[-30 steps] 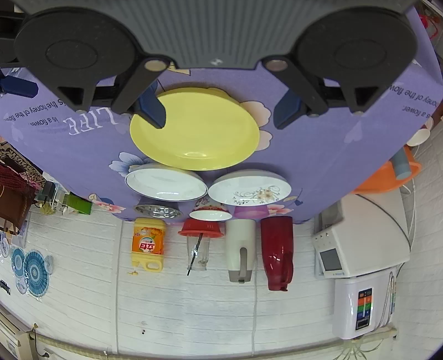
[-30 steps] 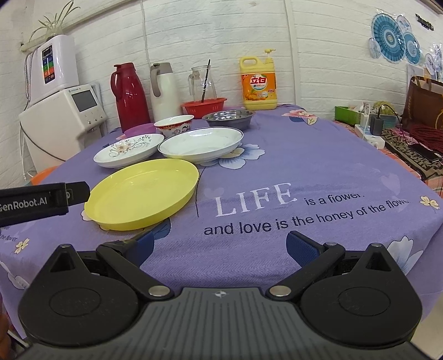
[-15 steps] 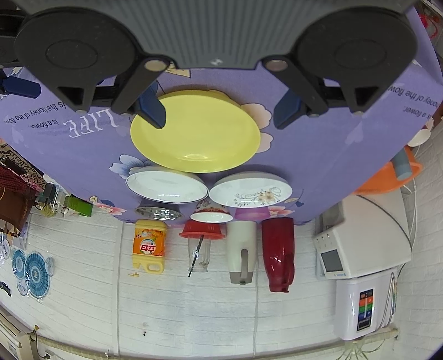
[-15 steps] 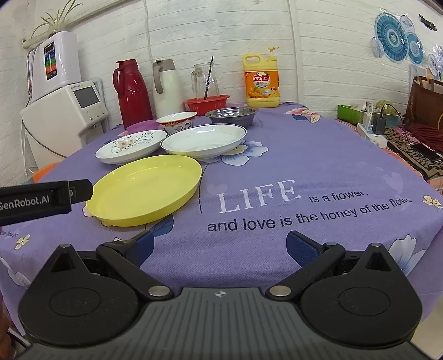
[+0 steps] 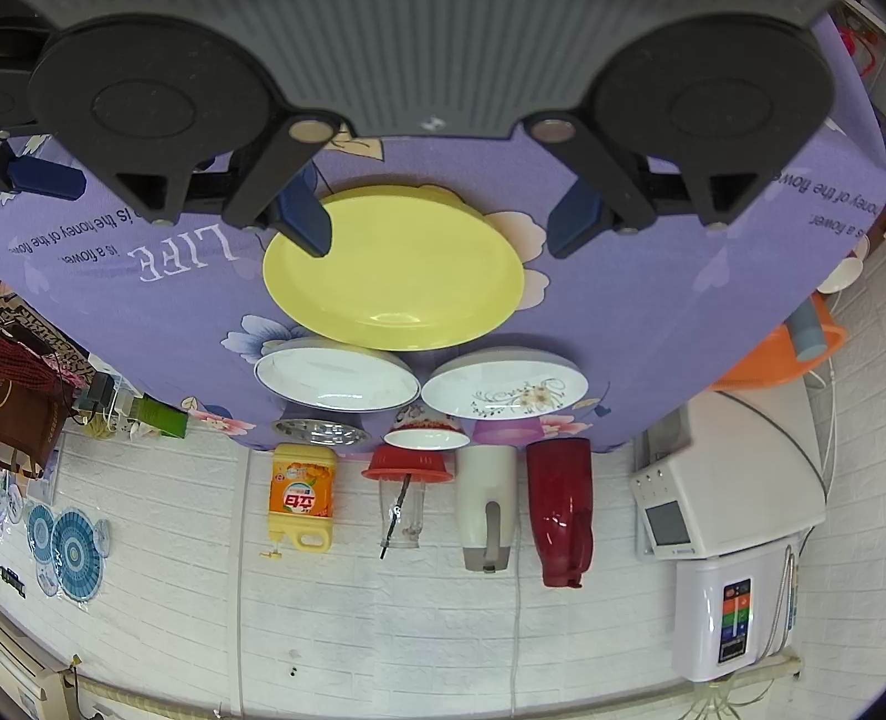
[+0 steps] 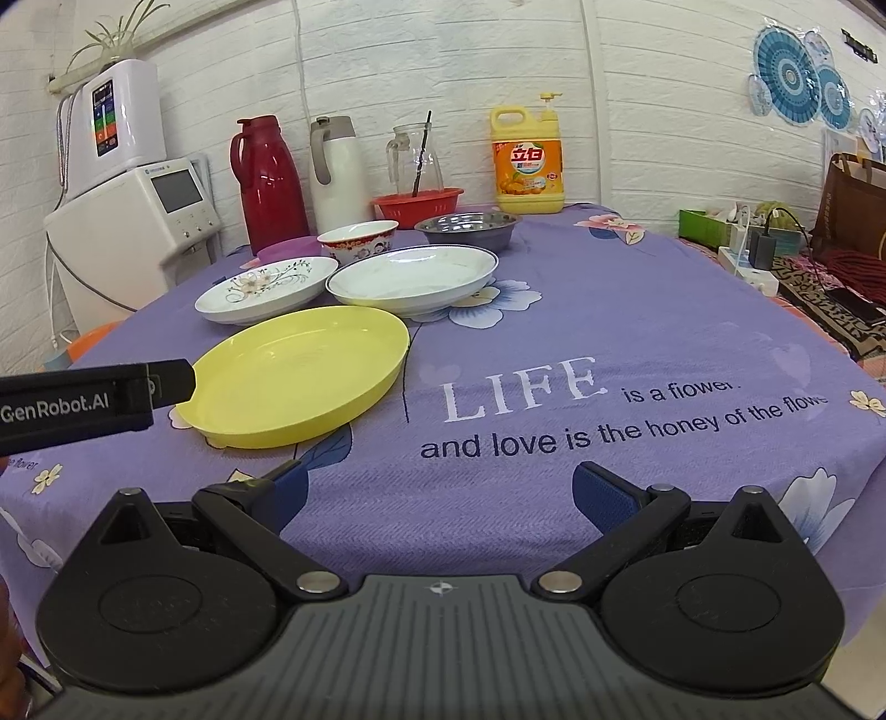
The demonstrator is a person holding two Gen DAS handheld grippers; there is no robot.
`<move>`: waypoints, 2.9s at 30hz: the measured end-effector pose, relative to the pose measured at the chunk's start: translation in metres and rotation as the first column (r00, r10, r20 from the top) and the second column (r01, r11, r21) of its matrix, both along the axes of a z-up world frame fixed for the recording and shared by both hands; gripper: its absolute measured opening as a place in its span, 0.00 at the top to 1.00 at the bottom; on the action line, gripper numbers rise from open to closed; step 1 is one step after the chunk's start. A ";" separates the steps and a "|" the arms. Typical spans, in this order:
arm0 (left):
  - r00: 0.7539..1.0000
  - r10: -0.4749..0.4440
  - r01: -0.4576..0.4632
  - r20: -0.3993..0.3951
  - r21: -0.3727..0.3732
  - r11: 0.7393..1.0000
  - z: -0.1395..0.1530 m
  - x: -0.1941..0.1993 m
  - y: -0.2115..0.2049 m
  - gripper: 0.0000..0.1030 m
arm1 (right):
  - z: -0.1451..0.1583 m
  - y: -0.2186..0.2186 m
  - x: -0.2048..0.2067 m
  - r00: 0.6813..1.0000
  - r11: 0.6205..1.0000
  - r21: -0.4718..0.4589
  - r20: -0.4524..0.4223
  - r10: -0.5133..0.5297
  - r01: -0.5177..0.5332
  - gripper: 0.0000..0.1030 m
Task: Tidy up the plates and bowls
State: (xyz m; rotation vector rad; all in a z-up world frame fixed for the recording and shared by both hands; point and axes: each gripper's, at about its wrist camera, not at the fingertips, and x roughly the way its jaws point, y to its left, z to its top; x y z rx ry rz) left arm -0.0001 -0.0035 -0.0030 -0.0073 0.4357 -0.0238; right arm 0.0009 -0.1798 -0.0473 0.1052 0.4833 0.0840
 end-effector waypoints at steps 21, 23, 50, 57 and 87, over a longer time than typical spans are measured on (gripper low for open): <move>1.000 0.004 -0.004 -0.019 -0.004 1.000 -0.002 0.009 0.001 0.20 | 0.004 0.002 -0.001 1.000 1.000 -0.001 0.016 0.001 -0.001 0.00; 0.999 0.007 -0.007 -0.040 -0.004 1.000 -0.005 0.013 0.001 0.20 | 0.003 0.001 0.001 1.000 1.000 0.003 0.006 -0.001 0.001 0.00; 0.999 -0.008 0.008 -0.041 -0.006 1.000 -0.001 0.020 0.005 0.20 | 0.003 0.004 0.005 1.000 1.000 -0.015 -0.006 0.017 -0.017 0.00; 1.000 0.028 -0.028 -0.010 0.037 0.999 0.011 0.041 0.021 0.20 | 0.028 0.015 0.035 0.995 0.996 -0.067 0.072 0.071 -0.066 0.00; 0.944 -0.110 0.096 -0.311 -0.062 0.993 -0.033 0.165 0.067 0.21 | 0.009 0.035 0.151 0.959 0.969 -0.046 -0.161 0.233 -0.243 0.00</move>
